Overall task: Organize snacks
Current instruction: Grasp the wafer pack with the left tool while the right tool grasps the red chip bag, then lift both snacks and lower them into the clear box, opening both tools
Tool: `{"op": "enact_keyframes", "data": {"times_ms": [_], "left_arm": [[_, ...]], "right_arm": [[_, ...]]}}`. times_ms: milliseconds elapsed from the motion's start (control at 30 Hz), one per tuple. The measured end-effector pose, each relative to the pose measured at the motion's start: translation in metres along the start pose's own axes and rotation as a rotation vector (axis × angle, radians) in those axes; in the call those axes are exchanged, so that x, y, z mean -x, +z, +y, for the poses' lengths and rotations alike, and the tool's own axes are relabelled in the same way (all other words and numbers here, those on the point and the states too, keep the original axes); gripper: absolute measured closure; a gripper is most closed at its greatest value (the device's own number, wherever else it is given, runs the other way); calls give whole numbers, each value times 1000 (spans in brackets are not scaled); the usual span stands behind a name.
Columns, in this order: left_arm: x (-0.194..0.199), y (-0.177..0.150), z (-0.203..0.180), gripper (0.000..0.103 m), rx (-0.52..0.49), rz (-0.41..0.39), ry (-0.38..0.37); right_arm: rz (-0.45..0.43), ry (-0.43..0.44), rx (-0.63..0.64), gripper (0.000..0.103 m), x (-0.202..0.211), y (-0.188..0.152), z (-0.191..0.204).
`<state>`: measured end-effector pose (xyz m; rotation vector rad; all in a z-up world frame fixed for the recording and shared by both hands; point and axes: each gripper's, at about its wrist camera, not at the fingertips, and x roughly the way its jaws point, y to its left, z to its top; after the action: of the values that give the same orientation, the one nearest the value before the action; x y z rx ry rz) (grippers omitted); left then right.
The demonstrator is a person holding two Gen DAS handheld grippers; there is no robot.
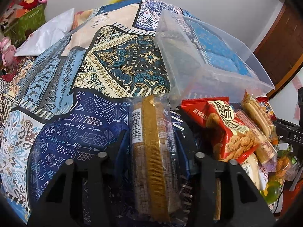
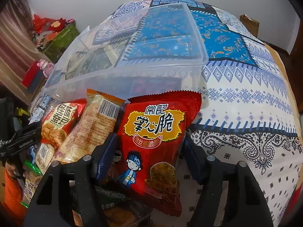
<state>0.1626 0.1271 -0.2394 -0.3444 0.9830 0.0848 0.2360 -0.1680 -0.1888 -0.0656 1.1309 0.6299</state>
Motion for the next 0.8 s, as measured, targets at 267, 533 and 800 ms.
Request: {"op": "enact_keyframes", "data": {"times_ms": [267,533,800], "left_arm": [[11,-8,-5,67,-38,-8,38],[41,-12,-6,67,-32,-56,62],[71,4,-19,67,-42,-137,58]], "right_arm": [[-62,-37,-1,59,17,-4,1],[-141,-76,-26,59,49,-8,-8],[-232,-77,-50,60,83,-5,-10]]}}
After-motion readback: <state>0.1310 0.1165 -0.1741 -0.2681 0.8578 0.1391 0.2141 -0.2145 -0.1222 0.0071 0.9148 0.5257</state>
